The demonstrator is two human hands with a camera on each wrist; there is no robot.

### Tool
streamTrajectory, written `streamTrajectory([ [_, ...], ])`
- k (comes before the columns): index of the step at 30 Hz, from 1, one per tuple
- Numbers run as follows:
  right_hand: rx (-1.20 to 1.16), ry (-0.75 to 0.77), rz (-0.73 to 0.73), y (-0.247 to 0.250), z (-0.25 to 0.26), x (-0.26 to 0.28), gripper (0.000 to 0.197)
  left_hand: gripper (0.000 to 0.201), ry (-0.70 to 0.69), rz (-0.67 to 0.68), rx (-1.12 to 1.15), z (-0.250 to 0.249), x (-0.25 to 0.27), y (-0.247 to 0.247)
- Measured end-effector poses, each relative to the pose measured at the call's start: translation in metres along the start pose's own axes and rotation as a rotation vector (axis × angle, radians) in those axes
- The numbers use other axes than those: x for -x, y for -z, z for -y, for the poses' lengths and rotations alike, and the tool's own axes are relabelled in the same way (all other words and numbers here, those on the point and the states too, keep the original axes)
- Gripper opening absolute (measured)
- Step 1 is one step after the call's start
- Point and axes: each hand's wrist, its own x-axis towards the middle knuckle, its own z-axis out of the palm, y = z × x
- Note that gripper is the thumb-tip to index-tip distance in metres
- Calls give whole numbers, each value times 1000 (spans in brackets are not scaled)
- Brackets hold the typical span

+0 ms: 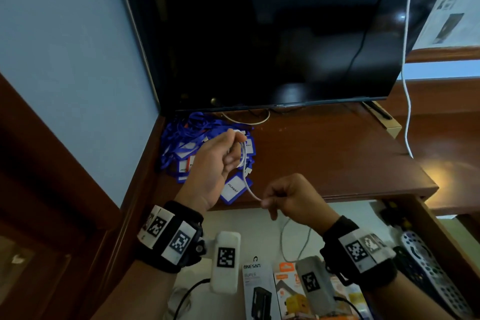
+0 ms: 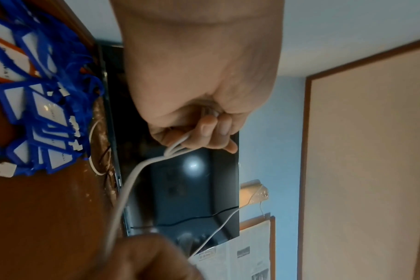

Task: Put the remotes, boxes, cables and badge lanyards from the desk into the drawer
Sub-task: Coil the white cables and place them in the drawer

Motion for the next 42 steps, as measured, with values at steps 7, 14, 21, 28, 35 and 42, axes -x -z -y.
streamTrajectory([
  [7, -172, 92, -22, 13, 28, -5, 30, 38, 40, 51, -323, 7, 5, -18],
  [14, -235, 208, -402, 11, 18, -7, 11, 42, 237, 158, -336, 16, 7, -24],
  [21, -340, 143, -429, 9, -12, -3, 20, 41, 398, 183, -101, 12, 8, -12],
  [28, -654, -12, -297, 2, -58, 11, 9, 35, 322, -44, 227, 0, 3, 18],
  [35, -316, -100, -301, 8, -63, 3, 17, 31, 185, -268, 447, 5, 8, 20],
  [42, 0, -1, -96, -27, -34, 3, 25, 35, 29, -373, 165, 9, 16, 13],
])
